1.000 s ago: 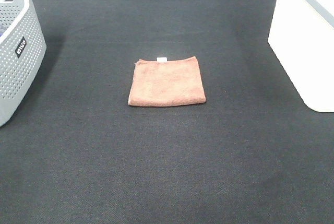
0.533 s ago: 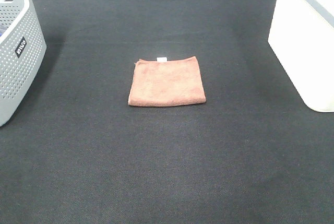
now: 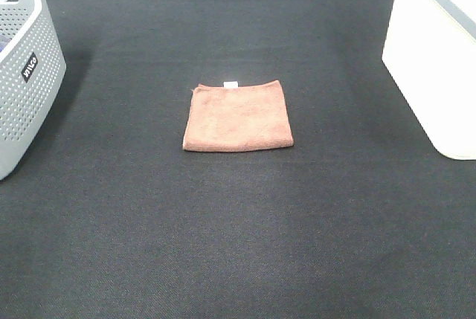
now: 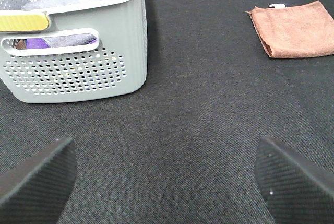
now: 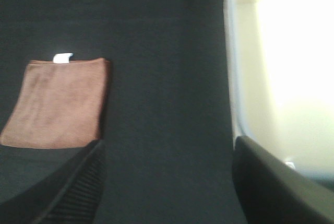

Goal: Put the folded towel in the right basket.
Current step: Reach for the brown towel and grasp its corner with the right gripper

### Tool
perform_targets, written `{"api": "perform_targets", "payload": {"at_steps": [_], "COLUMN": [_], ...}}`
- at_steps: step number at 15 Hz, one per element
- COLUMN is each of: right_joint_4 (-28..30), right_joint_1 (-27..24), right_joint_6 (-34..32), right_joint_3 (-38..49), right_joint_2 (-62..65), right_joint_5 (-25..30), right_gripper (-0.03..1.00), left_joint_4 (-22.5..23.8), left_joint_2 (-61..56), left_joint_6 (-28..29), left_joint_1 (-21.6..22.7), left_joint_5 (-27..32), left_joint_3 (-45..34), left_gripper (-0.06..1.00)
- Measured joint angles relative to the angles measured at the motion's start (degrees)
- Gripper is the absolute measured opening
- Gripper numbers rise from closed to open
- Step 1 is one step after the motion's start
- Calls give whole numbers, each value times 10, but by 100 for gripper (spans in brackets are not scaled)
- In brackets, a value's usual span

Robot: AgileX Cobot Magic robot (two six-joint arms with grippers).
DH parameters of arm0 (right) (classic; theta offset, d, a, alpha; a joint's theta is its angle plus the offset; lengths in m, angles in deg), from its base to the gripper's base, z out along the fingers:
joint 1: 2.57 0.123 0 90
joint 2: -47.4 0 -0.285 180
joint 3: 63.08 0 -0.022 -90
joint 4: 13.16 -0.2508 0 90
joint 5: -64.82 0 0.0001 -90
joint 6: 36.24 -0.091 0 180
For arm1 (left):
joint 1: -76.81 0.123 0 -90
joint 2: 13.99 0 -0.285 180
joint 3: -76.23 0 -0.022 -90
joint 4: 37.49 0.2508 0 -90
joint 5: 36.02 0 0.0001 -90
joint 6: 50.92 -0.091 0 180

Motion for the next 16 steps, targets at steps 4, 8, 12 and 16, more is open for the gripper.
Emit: {"api": "perform_targets", "payload": {"at_steps": [4,8,12,16], "right_joint_4": [-15,-85,-144,-163], "right_joint_1": [94,113,113,112], "right_joint_6": [22,23,38,48], "right_joint_3": [-98,-155,-217,-304], "right_joint_2": [-144,-255,-402,-532], "right_joint_5": [0,1,47,93], "right_gripper": [65,68,77,77], "left_joint_4": [0,0,0,0], "left_joint_2": [0,0,0,0], "left_joint_6": [0,0,0,0], "left_joint_1": [0,0,0,0], "left_joint_5": [0,0,0,0], "left_joint_3": [0,0,0,0], "left_gripper": [87,87,87,87]}}
